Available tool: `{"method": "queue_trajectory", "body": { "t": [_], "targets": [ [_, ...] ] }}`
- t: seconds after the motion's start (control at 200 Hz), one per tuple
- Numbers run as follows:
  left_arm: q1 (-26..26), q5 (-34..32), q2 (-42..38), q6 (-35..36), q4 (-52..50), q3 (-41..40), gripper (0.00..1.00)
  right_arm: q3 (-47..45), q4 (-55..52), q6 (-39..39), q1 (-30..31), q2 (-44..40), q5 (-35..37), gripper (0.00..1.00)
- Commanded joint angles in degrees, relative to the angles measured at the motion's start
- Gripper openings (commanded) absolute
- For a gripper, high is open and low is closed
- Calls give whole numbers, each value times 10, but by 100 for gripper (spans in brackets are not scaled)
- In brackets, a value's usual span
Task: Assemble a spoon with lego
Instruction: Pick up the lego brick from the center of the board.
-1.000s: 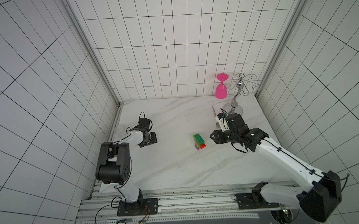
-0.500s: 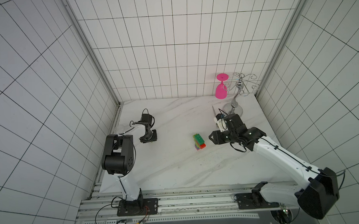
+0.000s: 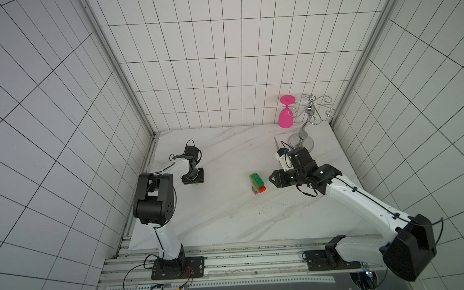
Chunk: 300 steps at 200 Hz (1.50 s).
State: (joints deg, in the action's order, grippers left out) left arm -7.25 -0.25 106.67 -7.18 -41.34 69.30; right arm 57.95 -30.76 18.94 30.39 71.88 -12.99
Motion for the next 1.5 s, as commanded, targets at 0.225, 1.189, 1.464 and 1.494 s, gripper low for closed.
{"method": "queue_trajectory", "body": {
  "t": [0.225,1.189,1.464,1.494],
  "targets": [
    [27,93,57,93,-34,35,46,-9,-1,-10,0,2,-16,52],
    [-24,27,9,215,-44,44,65,-8,-3,-14,1,15,-32,52],
    [11,66,0,415,-79,65,79,-3,-3,-19,1,27,-36,51],
    [10,66,2,446,-84,67,79,-4,-4,-19,1,27,-37,52]
  ]
}}
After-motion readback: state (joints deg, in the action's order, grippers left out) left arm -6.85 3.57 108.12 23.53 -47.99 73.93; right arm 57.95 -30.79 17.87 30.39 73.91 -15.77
